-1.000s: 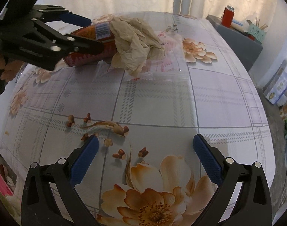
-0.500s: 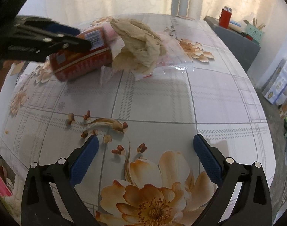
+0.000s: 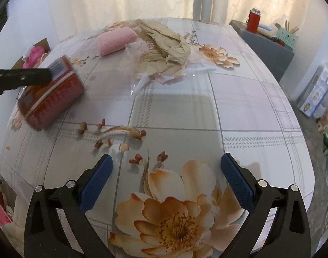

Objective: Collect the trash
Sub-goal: 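Grasp the red can with the left tool while the right tool grasps the crumpled tan paper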

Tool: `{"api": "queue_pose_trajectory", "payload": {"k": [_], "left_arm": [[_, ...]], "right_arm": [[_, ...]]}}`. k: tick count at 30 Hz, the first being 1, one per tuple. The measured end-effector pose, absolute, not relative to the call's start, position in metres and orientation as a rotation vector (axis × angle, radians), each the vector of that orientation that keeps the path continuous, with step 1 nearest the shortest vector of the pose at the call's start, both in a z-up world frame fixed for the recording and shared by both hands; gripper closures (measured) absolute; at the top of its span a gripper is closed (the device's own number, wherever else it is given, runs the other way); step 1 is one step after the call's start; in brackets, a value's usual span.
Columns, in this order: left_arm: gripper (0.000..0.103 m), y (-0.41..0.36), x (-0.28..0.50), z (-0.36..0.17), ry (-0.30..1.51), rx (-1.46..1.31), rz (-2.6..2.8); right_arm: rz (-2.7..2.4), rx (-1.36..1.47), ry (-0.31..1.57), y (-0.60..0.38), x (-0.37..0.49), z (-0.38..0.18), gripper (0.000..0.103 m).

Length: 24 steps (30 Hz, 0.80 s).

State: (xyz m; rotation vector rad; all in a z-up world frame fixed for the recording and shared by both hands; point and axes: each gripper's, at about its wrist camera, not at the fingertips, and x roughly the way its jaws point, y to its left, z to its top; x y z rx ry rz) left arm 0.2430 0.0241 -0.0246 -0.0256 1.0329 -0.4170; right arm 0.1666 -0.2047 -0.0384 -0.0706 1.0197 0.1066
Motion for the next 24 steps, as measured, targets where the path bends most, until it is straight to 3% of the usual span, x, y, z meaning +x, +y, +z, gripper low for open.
{"api": "queue_pose_trajectory", "payload": {"k": [7, 16, 19, 24], "left_arm": [[0.043, 0.039, 0.232, -0.031, 1.052, -0.103, -0.376], [0.039, 0.035, 0.236, -0.041, 1.039, -0.116, -0.396], [0.039, 0.035, 0.236, -0.043, 1.033, -0.135, -0.392], [0.039, 0.035, 0.235, -0.045, 1.024, -0.147, -0.392]], "right_arm": [[0.105, -0.100, 1.054, -0.205, 0.166, -0.030, 0.007], [0.137, 0.003, 0.866, -0.219, 0.191, 0.043, 0.009], [0.150, 0.019, 0.848, -0.219, 0.211, 0.049, 0.016], [0.162, 0.029, 0.903, -0.215, 0.245, 0.036, 0.040]]}}
